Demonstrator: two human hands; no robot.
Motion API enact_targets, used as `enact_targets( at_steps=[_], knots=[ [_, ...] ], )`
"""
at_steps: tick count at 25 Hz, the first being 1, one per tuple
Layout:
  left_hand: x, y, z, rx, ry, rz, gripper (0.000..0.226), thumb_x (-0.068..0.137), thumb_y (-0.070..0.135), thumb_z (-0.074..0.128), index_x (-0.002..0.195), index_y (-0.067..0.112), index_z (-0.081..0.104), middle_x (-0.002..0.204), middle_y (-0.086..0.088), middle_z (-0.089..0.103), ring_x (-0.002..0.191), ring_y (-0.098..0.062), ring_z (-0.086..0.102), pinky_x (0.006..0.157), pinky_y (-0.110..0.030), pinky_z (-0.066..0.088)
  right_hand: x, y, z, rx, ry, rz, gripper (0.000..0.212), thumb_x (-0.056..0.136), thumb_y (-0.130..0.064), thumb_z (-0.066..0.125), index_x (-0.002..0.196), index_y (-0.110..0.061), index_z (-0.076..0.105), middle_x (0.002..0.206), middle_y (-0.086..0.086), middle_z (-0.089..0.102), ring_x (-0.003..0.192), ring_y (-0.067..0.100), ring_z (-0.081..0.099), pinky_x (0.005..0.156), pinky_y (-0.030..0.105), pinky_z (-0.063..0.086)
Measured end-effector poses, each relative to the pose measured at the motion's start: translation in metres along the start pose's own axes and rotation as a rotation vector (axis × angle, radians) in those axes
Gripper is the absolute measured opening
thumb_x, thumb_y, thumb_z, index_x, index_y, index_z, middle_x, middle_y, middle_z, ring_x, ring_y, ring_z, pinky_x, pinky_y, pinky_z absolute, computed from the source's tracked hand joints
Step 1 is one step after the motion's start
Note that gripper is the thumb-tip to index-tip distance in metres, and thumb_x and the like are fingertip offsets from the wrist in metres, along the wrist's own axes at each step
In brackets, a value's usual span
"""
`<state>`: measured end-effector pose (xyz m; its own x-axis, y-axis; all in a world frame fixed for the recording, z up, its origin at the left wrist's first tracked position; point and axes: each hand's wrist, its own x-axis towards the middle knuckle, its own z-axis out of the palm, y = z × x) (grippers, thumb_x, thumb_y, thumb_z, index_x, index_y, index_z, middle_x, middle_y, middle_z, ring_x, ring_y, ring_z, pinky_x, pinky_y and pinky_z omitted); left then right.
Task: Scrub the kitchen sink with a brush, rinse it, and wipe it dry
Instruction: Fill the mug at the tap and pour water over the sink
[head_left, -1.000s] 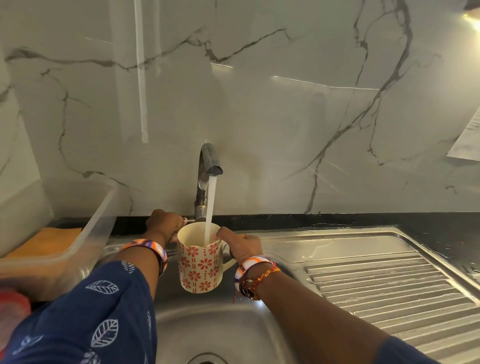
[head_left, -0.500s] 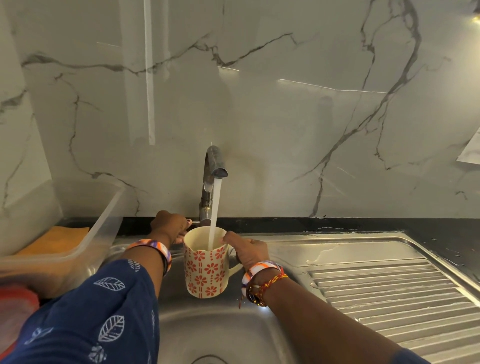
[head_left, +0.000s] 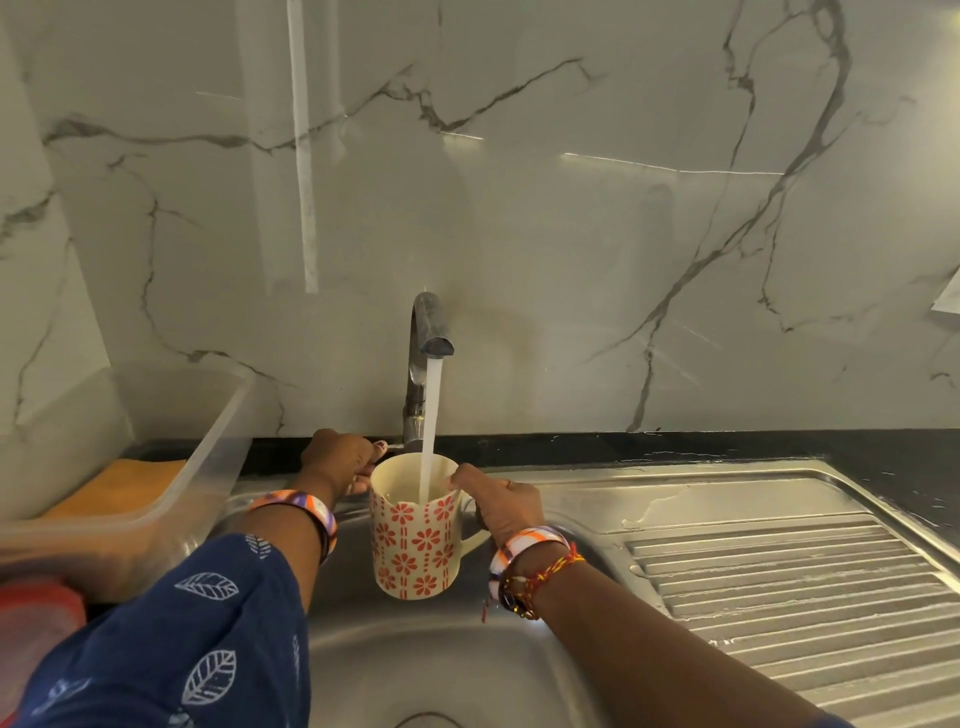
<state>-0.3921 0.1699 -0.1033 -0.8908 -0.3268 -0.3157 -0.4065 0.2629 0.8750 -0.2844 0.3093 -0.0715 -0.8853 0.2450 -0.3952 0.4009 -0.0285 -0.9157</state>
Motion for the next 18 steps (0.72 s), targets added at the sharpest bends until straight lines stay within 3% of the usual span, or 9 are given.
enact_targets(
  at_steps=[3,6,10,14,18],
  knots=[
    [0.0001,-0.0016,-0.0014,-0.004,-0.023,-0.005,0.029,0.089,0.02,0.064,0.07,0.003,0.048,0.067,-0.01,0.053,0.055,-0.016,0.051,0.043,-0.022,0.036,0.0008,0.0015,0.002,-0.002,-0.017,0.01,0.026,0.083,-0.029,0.065,0.098,-0.009,0.057,0.075,0.0,0.053,0.068,0.012,0.047,0.075,0.032,0.036],
    [0.0027,-0.0039,-0.0037,0.0,-0.065,-0.008,0.027,0.089,0.023,0.064,0.083,-0.002,0.055,0.071,-0.011,0.057,0.056,-0.017,0.053,0.042,-0.022,0.037,0.0006,0.0019,0.0038,0.023,-0.031,0.024,0.033,0.083,-0.03,0.065,0.106,-0.007,0.058,0.08,0.002,0.055,0.069,0.012,0.047,0.073,0.031,0.037],
    [0.0018,-0.0036,-0.0038,0.023,-0.072,-0.002,0.032,0.089,0.025,0.064,0.1,-0.005,0.059,0.085,-0.015,0.061,0.057,-0.017,0.054,0.043,-0.021,0.042,-0.0003,0.0012,0.0052,0.042,-0.042,0.026,0.02,0.083,-0.029,0.065,0.089,-0.011,0.056,0.076,0.0,0.053,0.068,0.012,0.046,0.077,0.033,0.035],
    [0.0017,0.0013,-0.0042,0.06,-0.044,-0.018,0.028,0.09,0.024,0.063,0.082,-0.003,0.057,0.071,-0.01,0.058,0.056,-0.016,0.054,0.042,-0.021,0.039,0.0011,0.0038,0.0051,0.029,-0.041,0.019,0.02,0.085,-0.03,0.064,0.086,-0.011,0.056,0.075,0.0,0.053,0.068,0.012,0.047,0.077,0.033,0.034],
    [0.0066,0.0023,-0.0026,0.048,-0.015,-0.036,0.026,0.087,0.02,0.067,0.075,0.0,0.055,0.076,-0.012,0.06,0.058,-0.017,0.055,0.045,-0.023,0.038,0.0024,0.0048,0.0039,-0.009,-0.048,0.007,0.021,0.085,-0.032,0.062,0.077,-0.013,0.058,0.074,0.0,0.056,0.068,0.012,0.049,0.076,0.033,0.035]
  ],
)
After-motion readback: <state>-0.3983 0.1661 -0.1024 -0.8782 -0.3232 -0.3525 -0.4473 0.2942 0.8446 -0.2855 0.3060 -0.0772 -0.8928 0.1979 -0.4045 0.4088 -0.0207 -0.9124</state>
